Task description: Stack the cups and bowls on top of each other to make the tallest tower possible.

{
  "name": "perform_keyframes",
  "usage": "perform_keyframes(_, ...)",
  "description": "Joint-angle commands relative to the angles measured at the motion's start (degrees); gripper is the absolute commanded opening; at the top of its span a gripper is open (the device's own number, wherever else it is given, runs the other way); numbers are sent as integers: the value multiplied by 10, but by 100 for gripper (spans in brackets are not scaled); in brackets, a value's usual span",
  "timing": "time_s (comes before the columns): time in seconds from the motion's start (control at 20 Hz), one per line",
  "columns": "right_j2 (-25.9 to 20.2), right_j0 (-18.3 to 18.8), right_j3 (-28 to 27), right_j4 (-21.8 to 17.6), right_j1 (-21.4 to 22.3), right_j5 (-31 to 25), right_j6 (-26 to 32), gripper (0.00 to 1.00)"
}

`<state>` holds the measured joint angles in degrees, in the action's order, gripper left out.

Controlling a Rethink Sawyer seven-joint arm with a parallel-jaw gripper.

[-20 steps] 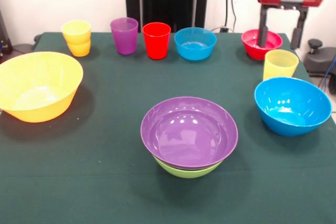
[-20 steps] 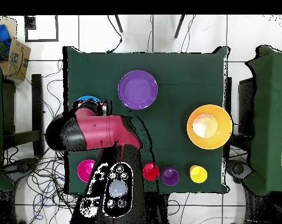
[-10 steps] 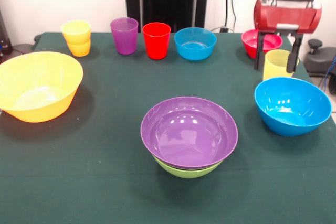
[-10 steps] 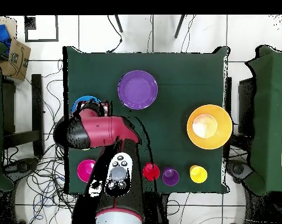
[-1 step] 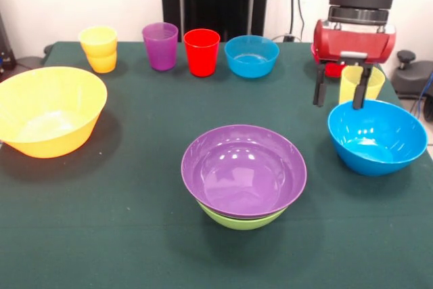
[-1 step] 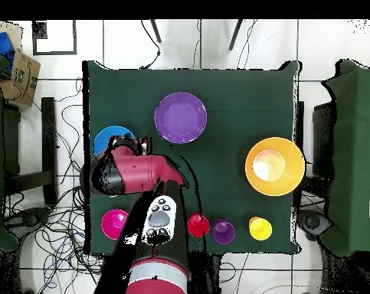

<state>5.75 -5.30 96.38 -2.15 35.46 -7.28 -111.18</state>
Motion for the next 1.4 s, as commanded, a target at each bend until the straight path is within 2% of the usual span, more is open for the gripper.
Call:
perform_keyframes(0.05,-16,1,-4,8,-34,19,-86,100)
perform_keyframes(0.5,-10,-4,-28,15,-66,34,-88,100)
perform_keyframes(0.95,-6,19,-27,-4,-49,20,-61,100)
perform_keyframes(1.4,0,17,-32,-9,-84,64,-70,100)
